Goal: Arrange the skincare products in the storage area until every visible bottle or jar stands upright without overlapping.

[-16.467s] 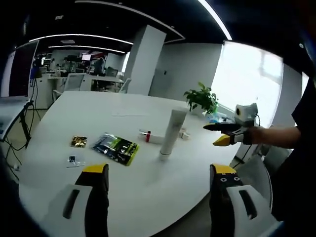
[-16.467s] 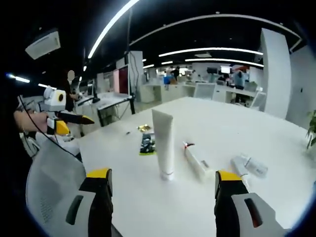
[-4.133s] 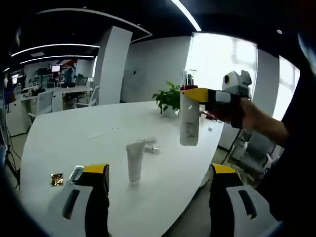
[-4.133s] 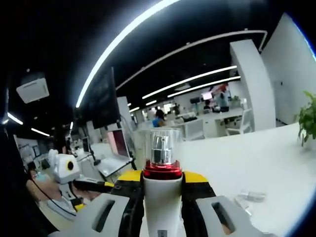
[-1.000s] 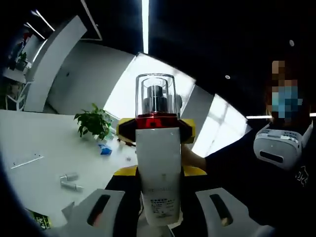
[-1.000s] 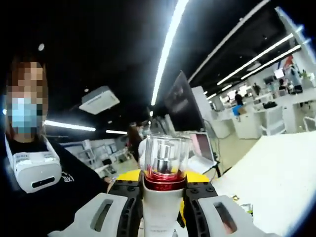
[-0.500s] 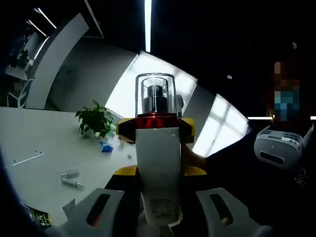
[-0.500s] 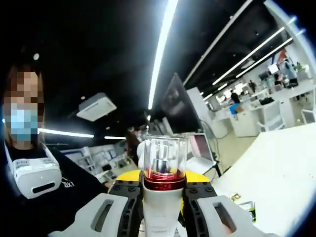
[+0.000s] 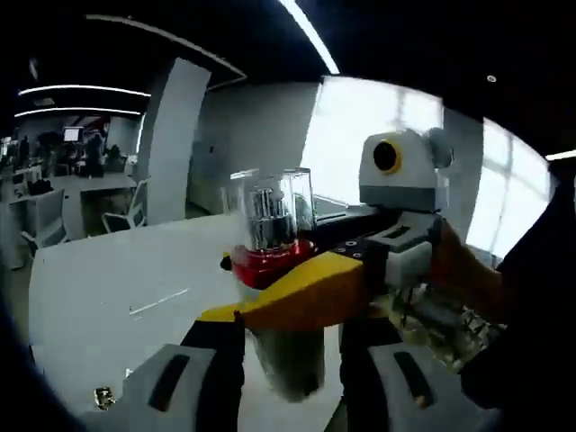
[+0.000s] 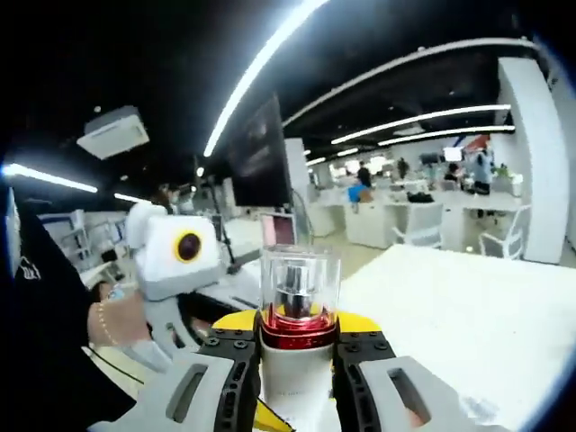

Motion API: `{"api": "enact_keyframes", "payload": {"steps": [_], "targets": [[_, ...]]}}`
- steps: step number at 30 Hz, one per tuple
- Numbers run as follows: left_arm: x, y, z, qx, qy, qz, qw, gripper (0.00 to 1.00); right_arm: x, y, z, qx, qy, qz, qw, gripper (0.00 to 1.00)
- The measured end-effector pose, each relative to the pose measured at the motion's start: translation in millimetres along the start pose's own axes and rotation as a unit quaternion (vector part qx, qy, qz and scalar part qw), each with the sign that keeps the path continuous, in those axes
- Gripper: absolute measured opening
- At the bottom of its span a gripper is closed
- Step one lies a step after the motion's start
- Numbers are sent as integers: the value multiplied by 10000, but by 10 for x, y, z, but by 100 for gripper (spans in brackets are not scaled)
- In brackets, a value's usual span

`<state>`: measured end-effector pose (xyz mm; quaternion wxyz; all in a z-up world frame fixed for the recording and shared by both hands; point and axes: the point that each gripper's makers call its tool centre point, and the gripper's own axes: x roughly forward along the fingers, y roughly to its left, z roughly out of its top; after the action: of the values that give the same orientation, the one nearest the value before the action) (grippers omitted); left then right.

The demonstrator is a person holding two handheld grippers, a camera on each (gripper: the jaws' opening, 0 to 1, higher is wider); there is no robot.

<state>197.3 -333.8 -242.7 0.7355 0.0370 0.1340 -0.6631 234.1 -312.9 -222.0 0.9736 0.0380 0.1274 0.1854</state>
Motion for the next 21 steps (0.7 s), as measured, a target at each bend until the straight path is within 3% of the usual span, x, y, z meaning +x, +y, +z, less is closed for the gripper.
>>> {"api": "enact_keyframes", "payload": {"steps": [4, 8, 11, 15, 21], "targets": [[18, 132, 68, 355, -172, 727, 9966, 32, -7, -106, 44, 376, -403, -390, 9977, 22], [36, 174, 110, 444, -291, 934, 9942, 30, -41, -183, 105, 615, -757, -695, 9928, 22], [44, 188, 143, 486, -401, 1131, 9916, 30, -69, -249, 126, 505, -852, -969, 9903, 22], [39, 201, 161, 543, -487, 1239, 9896, 30, -93, -275, 135, 538, -934, -1055, 9886, 22], [50, 203, 157, 992, -491, 1361, 9845, 30, -97, -279, 118, 470, -917, -1109, 9885, 22]]}}
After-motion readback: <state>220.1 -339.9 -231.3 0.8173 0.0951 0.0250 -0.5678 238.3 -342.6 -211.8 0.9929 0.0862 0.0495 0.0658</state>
